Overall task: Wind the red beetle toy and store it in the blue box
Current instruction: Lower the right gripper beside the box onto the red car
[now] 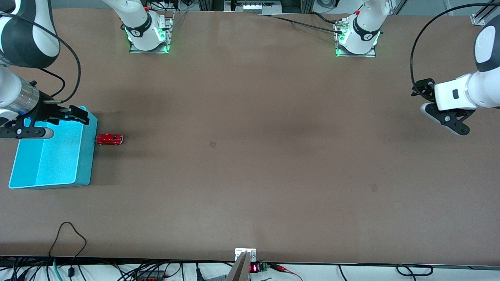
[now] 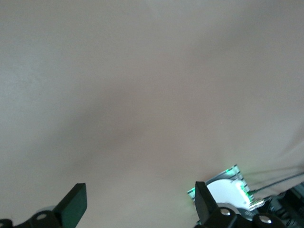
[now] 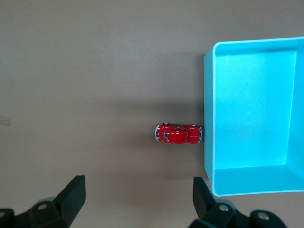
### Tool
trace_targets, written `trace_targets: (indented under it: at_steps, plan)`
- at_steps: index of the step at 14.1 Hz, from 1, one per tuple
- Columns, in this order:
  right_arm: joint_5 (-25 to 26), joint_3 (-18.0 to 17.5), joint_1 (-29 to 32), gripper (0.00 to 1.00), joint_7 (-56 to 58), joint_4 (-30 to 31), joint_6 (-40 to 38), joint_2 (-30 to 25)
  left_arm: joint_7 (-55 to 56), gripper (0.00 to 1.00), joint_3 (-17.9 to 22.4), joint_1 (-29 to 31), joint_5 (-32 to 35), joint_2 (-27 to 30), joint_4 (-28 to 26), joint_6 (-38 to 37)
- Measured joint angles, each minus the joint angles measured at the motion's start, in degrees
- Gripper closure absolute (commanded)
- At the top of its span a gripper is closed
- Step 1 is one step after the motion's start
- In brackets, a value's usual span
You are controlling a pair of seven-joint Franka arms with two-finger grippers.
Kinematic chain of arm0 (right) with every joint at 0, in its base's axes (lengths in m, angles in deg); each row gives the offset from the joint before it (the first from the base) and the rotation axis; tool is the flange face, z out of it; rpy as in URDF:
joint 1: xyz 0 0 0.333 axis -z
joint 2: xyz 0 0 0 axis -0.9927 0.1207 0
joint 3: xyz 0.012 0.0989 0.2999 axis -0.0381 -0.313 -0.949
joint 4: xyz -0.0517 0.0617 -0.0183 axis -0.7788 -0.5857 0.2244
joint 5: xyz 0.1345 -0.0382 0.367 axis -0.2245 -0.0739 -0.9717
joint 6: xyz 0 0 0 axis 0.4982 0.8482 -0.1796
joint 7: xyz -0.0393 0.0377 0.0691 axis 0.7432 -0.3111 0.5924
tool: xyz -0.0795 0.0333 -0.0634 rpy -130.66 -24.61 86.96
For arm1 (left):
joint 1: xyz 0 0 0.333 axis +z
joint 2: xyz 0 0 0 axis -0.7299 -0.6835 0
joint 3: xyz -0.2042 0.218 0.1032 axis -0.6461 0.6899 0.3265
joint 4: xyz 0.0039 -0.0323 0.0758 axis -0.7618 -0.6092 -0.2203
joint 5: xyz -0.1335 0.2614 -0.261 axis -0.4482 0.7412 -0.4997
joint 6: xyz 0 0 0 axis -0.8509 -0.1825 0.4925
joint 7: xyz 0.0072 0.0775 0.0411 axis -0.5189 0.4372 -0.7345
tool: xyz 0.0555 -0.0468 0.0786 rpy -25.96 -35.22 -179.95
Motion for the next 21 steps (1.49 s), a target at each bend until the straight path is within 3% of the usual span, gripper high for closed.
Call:
trace_targets:
  at_steps: [6,7,10,12,15,18,21]
  plan:
    - [0.0,0.29,-0.89,0.0,4.68,-1.45,0.36,4.28,10.25,0.0,-1.79,-1.19,-0.05,0.0,2.92,0.19]
    - [0.0,0.53,-0.53,0.0,6.71,-1.73,0.64,5.95,11.6,0.0,0.34,-4.18,-0.07,0.04,3.24,0.46]
    - [-0.01,0.91,2.31,0.0,15.02,-3.65,3.34,12.13,14.62,0.0,16.2,-19.69,-4.23,0.54,3.7,2.93]
    - [-0.09,0.95,4.21,0.0,22.03,-3.67,8.2,16.06,18.87,0.0,20.24,-21.76,-6.09,1.66,3.09,8.88]
    - [-0.14,0.95,5.04,0.0,35.26,-1.56,13.1,19.37,27.12,0.0,21.23,-21.88,-6.28,5.42,-1.13,16.3]
    - [-0.14,0.63,4.92,0.0,48.44,3.03,14.22,19.47,28.21,0.0,21.12,-22.03,-5.56,7.7,-3.7,16.35]
    - [-0.04,-0.11,4.28,0.0,66.58,8.36,22.46,19.46,28.32,0.0,20.32,-22.49,-4.89,7.92,-3.93,16.17]
